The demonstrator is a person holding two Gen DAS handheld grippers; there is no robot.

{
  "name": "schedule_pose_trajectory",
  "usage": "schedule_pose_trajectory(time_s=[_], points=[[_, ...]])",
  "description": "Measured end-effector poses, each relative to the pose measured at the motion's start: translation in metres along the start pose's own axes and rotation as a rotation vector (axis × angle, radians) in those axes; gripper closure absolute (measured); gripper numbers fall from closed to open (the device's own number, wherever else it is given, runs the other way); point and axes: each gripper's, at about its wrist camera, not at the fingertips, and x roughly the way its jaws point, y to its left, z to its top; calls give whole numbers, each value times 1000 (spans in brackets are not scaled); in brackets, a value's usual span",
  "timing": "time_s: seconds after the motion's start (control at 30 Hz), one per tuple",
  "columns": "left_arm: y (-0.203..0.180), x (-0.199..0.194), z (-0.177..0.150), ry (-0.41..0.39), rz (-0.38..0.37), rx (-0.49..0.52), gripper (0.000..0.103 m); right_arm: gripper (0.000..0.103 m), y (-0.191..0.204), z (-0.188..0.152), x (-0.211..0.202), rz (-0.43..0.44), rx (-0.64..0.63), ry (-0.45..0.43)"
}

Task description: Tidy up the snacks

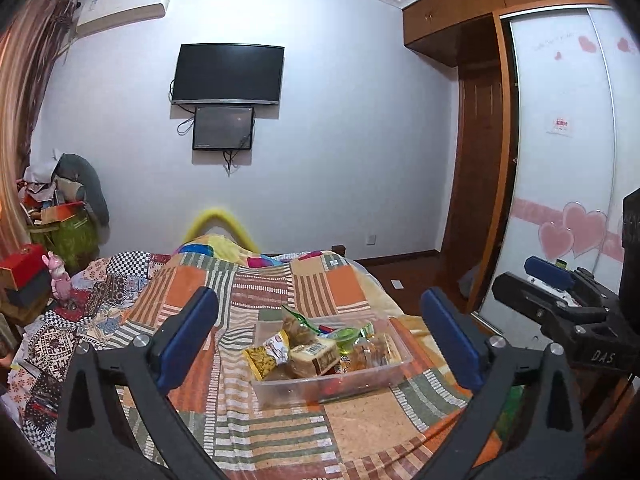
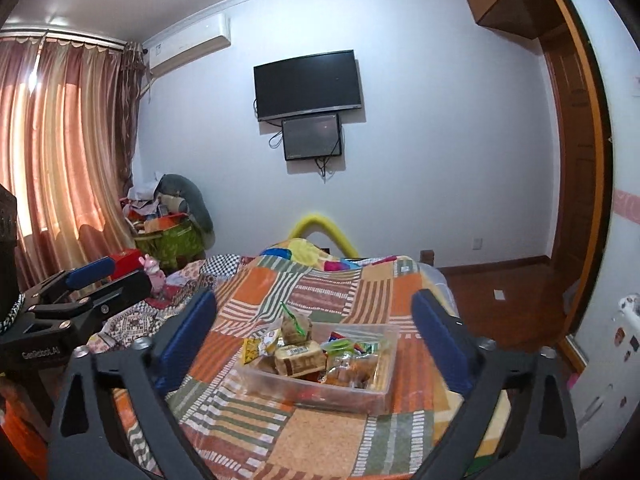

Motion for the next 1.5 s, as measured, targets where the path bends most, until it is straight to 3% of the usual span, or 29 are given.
schedule_pose_trajectory(time_s=[0.5,1.5], points=[[-3,-1,-12,11,16,3,0,0,7,-11,-25,-37,-40,-20],[-3,-6,-13,-4,16,-5,0,0,9,-15,-27,-30,-38,-13]])
